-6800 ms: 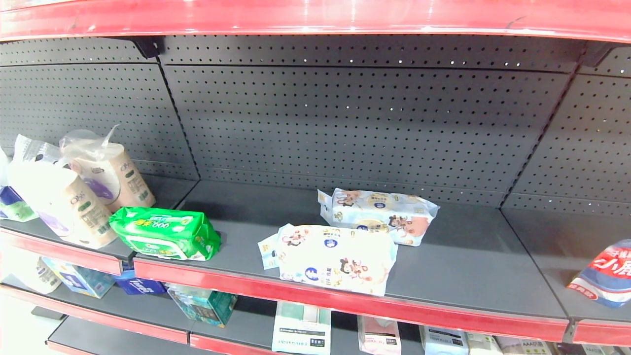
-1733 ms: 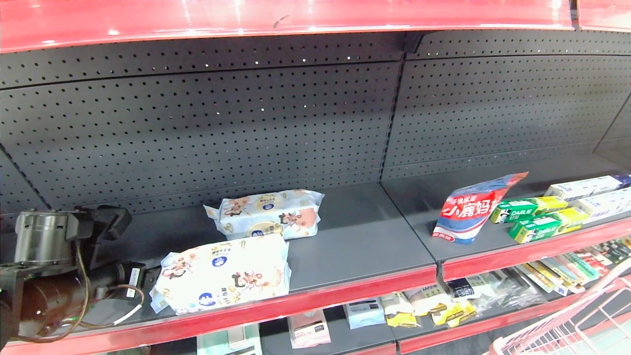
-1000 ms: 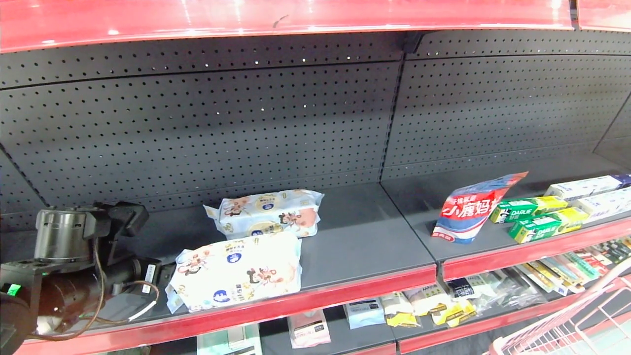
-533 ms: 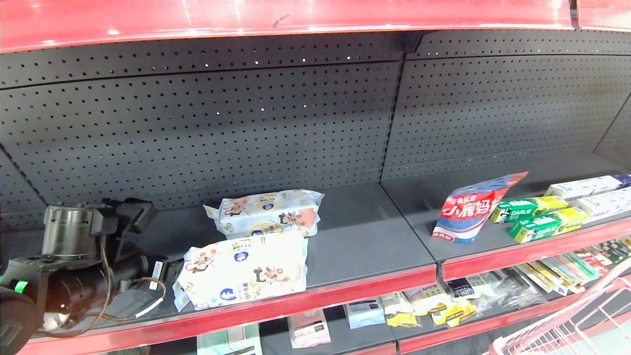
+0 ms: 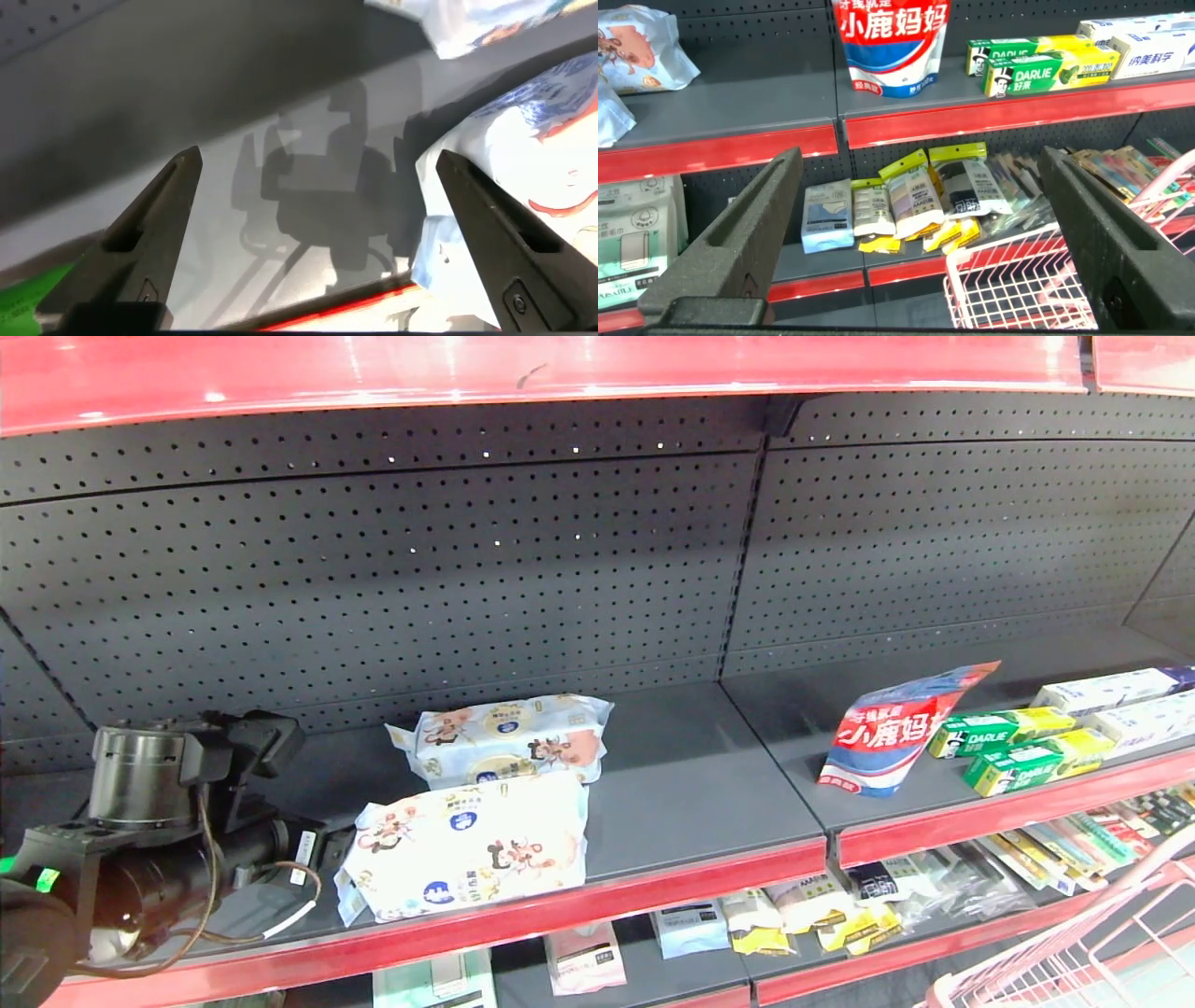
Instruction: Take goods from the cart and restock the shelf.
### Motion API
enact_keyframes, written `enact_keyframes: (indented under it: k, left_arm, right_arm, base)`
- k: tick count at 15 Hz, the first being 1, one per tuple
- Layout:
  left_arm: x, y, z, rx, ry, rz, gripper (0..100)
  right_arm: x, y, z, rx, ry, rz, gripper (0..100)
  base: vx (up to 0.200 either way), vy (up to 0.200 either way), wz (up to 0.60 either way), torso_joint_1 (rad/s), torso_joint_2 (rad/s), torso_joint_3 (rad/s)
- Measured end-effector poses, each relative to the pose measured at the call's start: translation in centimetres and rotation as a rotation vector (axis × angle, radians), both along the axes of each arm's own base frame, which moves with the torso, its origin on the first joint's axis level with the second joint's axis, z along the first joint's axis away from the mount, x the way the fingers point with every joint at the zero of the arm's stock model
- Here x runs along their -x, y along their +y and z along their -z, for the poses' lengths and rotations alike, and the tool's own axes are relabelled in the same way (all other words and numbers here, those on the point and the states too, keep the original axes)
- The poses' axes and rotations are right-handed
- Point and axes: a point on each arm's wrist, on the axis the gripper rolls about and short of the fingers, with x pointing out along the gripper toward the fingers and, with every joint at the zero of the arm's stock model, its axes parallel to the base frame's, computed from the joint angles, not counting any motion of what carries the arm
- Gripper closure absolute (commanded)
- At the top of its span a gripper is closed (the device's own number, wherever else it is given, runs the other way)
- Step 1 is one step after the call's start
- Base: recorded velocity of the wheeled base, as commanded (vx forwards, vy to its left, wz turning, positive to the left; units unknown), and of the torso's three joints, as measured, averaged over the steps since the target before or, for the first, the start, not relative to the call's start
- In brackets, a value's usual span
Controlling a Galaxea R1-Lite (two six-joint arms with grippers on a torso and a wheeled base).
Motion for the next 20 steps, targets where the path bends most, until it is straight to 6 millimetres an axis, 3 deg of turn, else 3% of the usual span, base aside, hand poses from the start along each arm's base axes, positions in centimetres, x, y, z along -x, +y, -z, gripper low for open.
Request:
enact_keyframes:
  k: [20]
  left_arm:
    - [-0.27, -0.89, 0.21, 0.000, -0.008, 0.034, 0]
  right_arm:
    - [0.00, 0.00, 0.00, 0.000, 0.000, 0.000, 0]
  base:
    - [0.000, 0.000, 0.00, 0.000, 0.00, 0.000]
